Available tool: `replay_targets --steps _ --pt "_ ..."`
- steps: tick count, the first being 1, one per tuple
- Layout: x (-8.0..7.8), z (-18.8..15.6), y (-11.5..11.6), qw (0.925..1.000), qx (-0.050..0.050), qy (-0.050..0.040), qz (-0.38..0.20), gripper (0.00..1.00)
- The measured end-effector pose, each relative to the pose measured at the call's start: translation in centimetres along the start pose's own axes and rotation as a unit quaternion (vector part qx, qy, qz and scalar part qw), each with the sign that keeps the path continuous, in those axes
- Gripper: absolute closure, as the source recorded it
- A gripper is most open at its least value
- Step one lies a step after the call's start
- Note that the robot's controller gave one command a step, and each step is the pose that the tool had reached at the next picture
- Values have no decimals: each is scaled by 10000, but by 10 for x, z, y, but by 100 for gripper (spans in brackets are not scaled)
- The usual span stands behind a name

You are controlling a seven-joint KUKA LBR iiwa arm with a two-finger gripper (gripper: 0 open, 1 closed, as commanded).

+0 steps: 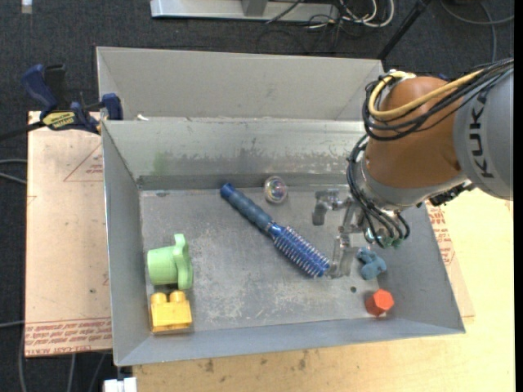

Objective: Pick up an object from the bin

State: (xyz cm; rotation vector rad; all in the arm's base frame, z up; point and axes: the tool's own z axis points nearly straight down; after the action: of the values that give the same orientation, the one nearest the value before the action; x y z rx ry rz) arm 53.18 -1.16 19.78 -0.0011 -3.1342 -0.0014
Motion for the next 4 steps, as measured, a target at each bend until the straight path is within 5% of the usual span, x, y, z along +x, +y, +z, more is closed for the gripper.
replay_targets --steps 1,2,3,4 --pt "-8 130 4 10000 1 -60 78 0" --pt "-6 128 4 10000 2 -38 72 100" --pt "-43 127 63 9955 -15 -60 948 100" --pt "-42 127 61 9954 -6 -52 954 0"
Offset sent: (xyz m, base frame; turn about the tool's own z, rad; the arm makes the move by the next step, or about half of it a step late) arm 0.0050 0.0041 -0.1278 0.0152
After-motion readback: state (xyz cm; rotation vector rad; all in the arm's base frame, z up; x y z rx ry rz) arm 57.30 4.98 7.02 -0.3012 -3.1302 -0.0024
